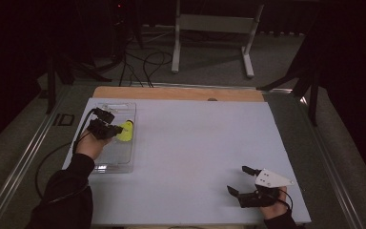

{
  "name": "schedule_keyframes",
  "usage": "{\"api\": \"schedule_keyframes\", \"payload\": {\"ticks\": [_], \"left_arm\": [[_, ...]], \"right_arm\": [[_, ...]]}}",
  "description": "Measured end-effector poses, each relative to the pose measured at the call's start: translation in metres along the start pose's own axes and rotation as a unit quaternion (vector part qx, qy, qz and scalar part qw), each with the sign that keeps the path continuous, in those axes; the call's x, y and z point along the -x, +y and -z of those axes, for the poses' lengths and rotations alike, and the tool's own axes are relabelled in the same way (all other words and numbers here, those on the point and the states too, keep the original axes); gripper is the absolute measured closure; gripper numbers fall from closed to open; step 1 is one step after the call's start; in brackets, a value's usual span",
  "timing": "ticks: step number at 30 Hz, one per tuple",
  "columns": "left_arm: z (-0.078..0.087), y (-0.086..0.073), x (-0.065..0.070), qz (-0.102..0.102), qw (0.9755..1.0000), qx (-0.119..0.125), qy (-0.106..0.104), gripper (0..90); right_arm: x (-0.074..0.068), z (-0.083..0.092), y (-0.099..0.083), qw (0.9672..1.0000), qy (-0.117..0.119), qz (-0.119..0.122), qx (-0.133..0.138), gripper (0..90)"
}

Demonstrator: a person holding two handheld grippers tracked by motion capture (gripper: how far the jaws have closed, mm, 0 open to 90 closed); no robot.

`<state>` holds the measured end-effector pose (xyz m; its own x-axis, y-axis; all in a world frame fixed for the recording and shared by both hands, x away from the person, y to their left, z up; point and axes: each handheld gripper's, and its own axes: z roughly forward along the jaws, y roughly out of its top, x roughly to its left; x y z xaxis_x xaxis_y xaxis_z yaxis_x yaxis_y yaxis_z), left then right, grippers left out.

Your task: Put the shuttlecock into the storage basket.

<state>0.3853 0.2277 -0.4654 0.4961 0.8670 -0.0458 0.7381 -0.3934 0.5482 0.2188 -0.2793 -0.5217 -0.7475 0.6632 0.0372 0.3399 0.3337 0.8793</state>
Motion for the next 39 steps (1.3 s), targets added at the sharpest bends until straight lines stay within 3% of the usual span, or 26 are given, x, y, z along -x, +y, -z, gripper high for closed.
{"api": "schedule_keyframes", "payload": {"ticks": [6,8,14,17,21,23,24,26,28,33,39], "left_arm": [[-0.002,-0.001,0.000,-0.007,0.9998,-0.016,-0.012,88.4],[-0.002,-0.001,0.001,-0.007,0.9997,-0.017,-0.014,83.4],[0.000,0.000,0.011,-0.028,0.9991,-0.032,-0.001,55.3],[0.003,0.002,0.015,-0.029,0.9988,-0.039,0.008,39.6],[0.011,0.006,0.017,-0.019,0.9994,-0.024,0.017,26.2],[0.016,0.008,0.018,-0.011,0.9998,-0.014,0.014,22.0],[0.017,0.009,0.018,-0.006,0.9999,-0.009,0.010,15.7],[0.021,0.010,0.019,-0.006,1.0000,-0.004,0.002,13.3],[0.022,0.010,0.019,-0.005,0.9999,-0.004,-0.012,1.0],[0.024,0.010,0.020,-0.013,0.9997,0.005,-0.019,0.3],[0.026,0.012,0.026,-0.044,0.9978,0.031,-0.038,0.0]], "right_arm": [[0.000,0.000,0.000,1.0000,0.000,-0.001,0.000,8.8],[0.000,0.000,0.000,1.0000,0.000,0.000,0.000,8.8],[0.000,0.000,0.000,1.0000,-0.001,-0.001,0.000,8.8],[0.000,0.000,0.000,1.0000,-0.001,0.000,0.000,8.8],[0.000,0.001,0.000,1.0000,-0.002,0.000,0.000,8.8],[0.000,0.001,0.000,1.0000,-0.002,0.000,0.000,8.8],[0.000,0.001,0.000,1.0000,-0.002,0.000,0.000,8.8],[0.000,0.001,0.000,1.0000,-0.002,0.000,0.000,8.8],[0.000,0.001,0.001,1.0000,-0.002,0.001,0.000,8.8],[0.000,0.001,0.000,1.0000,-0.002,0.000,0.000,8.8],[0.000,0.001,0.000,1.0000,-0.002,0.000,0.000,8.8]]}}
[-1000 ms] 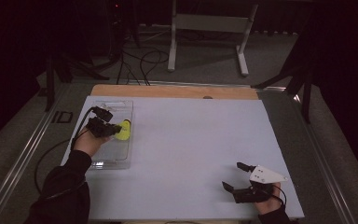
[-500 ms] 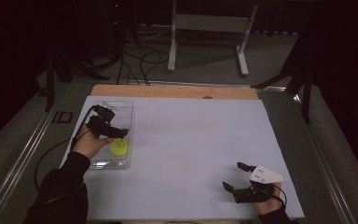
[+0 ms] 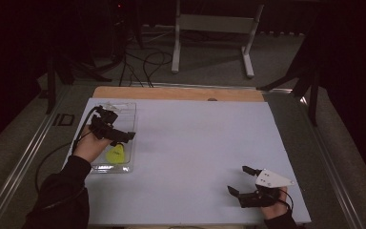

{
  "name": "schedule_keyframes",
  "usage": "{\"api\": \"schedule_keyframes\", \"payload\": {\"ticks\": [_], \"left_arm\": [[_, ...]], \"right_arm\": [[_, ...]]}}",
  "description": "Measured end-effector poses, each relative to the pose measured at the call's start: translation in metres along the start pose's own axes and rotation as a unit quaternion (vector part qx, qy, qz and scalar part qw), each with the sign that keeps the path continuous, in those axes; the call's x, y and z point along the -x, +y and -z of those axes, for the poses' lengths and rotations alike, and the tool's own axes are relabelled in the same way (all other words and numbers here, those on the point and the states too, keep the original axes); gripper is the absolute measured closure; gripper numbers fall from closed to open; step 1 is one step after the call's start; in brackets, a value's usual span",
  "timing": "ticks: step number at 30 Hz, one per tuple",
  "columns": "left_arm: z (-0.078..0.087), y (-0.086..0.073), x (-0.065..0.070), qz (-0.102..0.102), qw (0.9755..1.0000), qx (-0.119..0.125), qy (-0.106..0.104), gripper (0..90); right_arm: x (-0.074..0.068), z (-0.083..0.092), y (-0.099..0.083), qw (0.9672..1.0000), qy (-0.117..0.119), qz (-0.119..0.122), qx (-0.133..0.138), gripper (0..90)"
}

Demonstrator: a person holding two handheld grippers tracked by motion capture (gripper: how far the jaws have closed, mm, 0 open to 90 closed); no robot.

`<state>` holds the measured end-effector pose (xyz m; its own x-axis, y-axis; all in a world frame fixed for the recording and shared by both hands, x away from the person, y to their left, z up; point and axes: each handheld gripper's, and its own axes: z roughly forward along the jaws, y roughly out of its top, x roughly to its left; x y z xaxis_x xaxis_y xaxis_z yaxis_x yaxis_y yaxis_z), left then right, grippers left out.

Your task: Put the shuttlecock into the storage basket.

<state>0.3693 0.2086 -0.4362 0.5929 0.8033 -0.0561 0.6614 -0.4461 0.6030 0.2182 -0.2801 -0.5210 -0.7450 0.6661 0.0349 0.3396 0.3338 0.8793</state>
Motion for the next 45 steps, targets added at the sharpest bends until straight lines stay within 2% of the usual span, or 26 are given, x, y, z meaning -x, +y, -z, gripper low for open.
{"api": "schedule_keyframes", "payload": {"ticks": [8,14,20,24,29,33,37,43,45], "left_arm": [[0.002,0.008,0.012,-0.023,0.9991,0.023,-0.028,0.0],[0.005,0.016,0.026,-0.036,0.9966,0.039,-0.064,0.0],[0.008,0.024,0.043,-0.054,0.9916,0.056,-0.103,0.0],[0.007,0.028,0.056,-0.076,0.9866,0.065,-0.129,0.0],[0.005,0.032,0.069,-0.085,0.9815,0.069,-0.157,0.0],[0.004,0.035,0.078,-0.101,0.9780,0.069,-0.169,0.0],[0.002,0.036,0.087,-0.108,0.9753,0.068,-0.180,0.0],[-0.005,0.035,0.100,-0.122,0.9722,0.054,-0.192,0.0],[-0.007,0.033,0.103,-0.132,0.9699,0.055,-0.197,0.0]], "right_arm": [[0.000,0.001,0.000,1.0000,-0.001,0.000,0.000,8.9],[0.000,0.000,0.000,1.0000,-0.001,-0.001,-0.001,8.8],[0.000,0.001,0.000,1.0000,0.000,-0.002,0.000,8.8],[0.000,0.001,0.000,1.0000,-0.001,-0.003,0.000,8.9],[0.001,0.000,0.000,1.0000,0.000,-0.003,0.000,8.8],[0.001,0.000,0.000,1.0000,0.000,-0.003,0.000,8.8],[0.000,0.000,0.000,1.0000,0.000,-0.003,0.000,8.8],[0.000,0.001,0.000,1.0000,0.001,-0.003,0.001,8.8],[0.000,0.001,0.000,1.0000,0.001,-0.001,0.001,8.9]]}}
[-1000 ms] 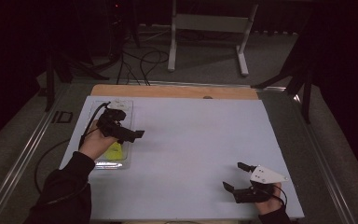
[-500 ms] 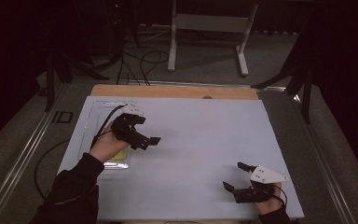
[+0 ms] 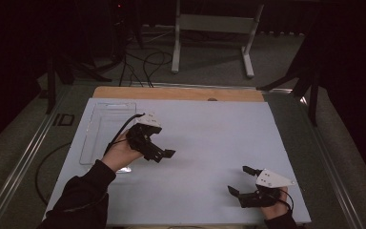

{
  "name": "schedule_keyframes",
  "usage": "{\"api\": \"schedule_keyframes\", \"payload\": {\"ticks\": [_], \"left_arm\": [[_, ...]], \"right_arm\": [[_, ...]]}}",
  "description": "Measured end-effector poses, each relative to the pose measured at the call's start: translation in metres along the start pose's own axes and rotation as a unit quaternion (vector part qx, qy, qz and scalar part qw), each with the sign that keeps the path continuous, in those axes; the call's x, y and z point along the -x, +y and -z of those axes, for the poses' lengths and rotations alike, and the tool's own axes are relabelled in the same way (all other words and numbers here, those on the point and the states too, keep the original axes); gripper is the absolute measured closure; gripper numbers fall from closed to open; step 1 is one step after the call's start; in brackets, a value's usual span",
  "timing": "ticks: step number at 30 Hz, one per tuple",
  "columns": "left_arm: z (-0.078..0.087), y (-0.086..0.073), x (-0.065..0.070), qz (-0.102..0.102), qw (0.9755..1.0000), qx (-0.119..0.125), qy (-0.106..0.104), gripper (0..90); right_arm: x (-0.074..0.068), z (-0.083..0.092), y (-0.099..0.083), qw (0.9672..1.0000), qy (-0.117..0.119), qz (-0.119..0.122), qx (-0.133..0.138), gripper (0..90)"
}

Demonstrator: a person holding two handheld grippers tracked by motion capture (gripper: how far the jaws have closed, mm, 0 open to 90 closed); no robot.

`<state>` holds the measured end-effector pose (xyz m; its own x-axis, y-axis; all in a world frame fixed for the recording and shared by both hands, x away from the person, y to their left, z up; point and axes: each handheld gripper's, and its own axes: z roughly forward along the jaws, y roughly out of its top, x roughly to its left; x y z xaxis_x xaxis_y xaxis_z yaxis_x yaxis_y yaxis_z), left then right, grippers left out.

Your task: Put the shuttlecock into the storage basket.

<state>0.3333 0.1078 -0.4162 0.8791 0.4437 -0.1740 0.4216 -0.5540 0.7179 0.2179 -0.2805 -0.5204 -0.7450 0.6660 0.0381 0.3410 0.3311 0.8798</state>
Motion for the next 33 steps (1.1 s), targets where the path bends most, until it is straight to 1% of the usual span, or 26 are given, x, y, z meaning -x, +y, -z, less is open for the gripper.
{"api": "schedule_keyframes", "payload": {"ticks": [1,3,4,6,8,9,15,19,22,23,24,27,32,33], "left_arm": [[-0.002,0.000,0.002,-0.004,1.0000,-0.004,-0.001,0.0],[-0.005,-0.002,0.006,-0.014,0.9999,-0.002,-0.006,0.0],[-0.007,-0.003,0.008,-0.016,0.9998,-0.002,-0.006,0.0],[-0.011,-0.005,0.011,-0.021,0.9997,-0.001,-0.014,0.0],[-0.014,-0.008,0.015,-0.027,0.9995,0.000,-0.013,0.0],[-0.016,-0.010,0.017,-0.028,0.9995,0.000,-0.016,0.0],[-0.021,-0.022,0.023,-0.029,0.9992,0.001,-0.028,0.0],[-0.022,-0.031,0.026,-0.021,0.9990,0.001,-0.038,0.0],[-0.022,-0.039,0.029,-0.017,0.9990,-0.002,-0.041,0.0],[-0.022,-0.039,0.029,-0.017,0.9990,-0.002,-0.041,0.0],[-0.021,-0.046,0.030,-0.014,0.9988,-0.001,-0.046,0.0],[-0.019,-0.055,0.032,-0.009,0.9988,-0.002,-0.048,0.0],[-0.015,-0.070,0.038,-0.008,0.9988,-0.001,-0.049,0.0],[-0.015,-0.072,0.039,-0.008,0.9988,-0.004,-0.049,0.0]], "right_arm": [[0.000,0.000,0.000,1.0000,0.000,0.000,0.000,8.8],[0.000,0.000,0.000,1.0000,0.000,0.000,0.000,8.8],[0.000,0.000,0.000,1.0000,0.000,0.000,0.000,8.8],[0.000,0.000,0.000,1.0000,0.000,0.000,-0.001,8.8],[0.000,0.000,0.000,1.0000,0.000,0.001,0.000,8.8],[0.000,0.000,0.000,1.0000,0.000,0.002,0.000,8.8],[-0.001,0.000,0.000,1.0000,0.000,0.002,0.000,8.8],[-0.001,0.000,0.001,1.0000,0.000,0.004,0.000,8.8],[-0.001,0.000,0.001,1.0000,0.000,0.006,0.000,8.9],[-0.001,0.000,0.001,1.0000,0.000,0.006,0.000,8.9],[-0.001,0.000,0.001,1.0000,0.000,0.004,-0.001,8.8],[-0.002,0.000,0.001,1.0000,0.000,0.005,-0.002,8.8],[-0.002,0.000,0.001,1.0000,0.001,0.005,-0.004,8.9],[-0.002,0.000,0.001,1.0000,0.001,0.006,-0.004,8.9]]}}
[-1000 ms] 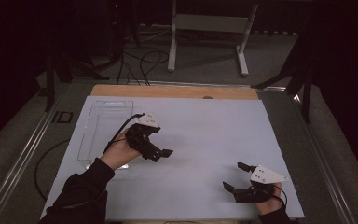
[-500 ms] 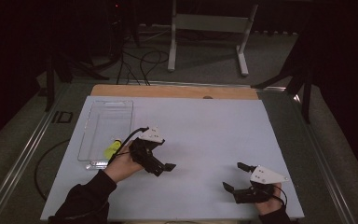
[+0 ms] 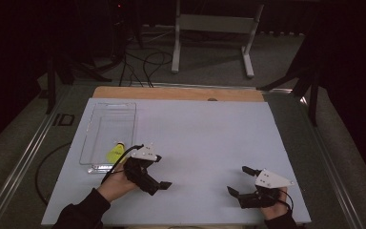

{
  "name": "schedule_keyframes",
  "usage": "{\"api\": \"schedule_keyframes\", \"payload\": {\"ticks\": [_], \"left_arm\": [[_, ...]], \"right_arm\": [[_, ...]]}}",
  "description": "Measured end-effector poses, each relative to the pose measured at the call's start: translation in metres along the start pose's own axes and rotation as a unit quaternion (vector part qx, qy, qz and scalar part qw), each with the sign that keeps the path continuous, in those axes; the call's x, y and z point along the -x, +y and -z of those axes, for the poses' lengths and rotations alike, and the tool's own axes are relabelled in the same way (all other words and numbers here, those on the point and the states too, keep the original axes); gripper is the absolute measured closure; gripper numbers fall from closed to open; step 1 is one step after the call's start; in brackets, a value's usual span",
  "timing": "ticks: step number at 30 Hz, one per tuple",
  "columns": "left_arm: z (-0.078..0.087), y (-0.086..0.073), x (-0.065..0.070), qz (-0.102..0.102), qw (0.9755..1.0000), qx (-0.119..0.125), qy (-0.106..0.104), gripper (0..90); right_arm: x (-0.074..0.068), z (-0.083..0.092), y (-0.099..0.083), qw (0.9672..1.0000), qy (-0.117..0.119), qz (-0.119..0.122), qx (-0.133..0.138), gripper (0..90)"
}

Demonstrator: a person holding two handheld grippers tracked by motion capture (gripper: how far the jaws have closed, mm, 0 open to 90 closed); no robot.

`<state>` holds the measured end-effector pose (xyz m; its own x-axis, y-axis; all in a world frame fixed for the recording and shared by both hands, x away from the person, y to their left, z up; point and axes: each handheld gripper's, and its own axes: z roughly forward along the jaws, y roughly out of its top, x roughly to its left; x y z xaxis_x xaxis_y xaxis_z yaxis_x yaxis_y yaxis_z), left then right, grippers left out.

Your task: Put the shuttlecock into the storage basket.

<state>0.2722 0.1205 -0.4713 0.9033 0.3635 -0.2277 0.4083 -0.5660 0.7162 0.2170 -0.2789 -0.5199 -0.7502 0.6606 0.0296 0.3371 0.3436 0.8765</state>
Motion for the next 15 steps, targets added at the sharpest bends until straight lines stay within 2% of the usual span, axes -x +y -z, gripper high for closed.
{"api": "schedule_keyframes", "payload": {"ticks": [8,15], "left_arm": [[0.007,-0.022,0.006,0.014,0.9999,0.004,0.002,0.0],[0.015,-0.039,0.009,0.023,0.9996,-0.003,0.014,0.0]], "right_arm": [[0.000,-0.001,0.000,1.0000,0.001,0.001,-0.002,8.8],[0.000,-0.001,0.000,1.0000,0.001,0.001,-0.002,8.8]]}}
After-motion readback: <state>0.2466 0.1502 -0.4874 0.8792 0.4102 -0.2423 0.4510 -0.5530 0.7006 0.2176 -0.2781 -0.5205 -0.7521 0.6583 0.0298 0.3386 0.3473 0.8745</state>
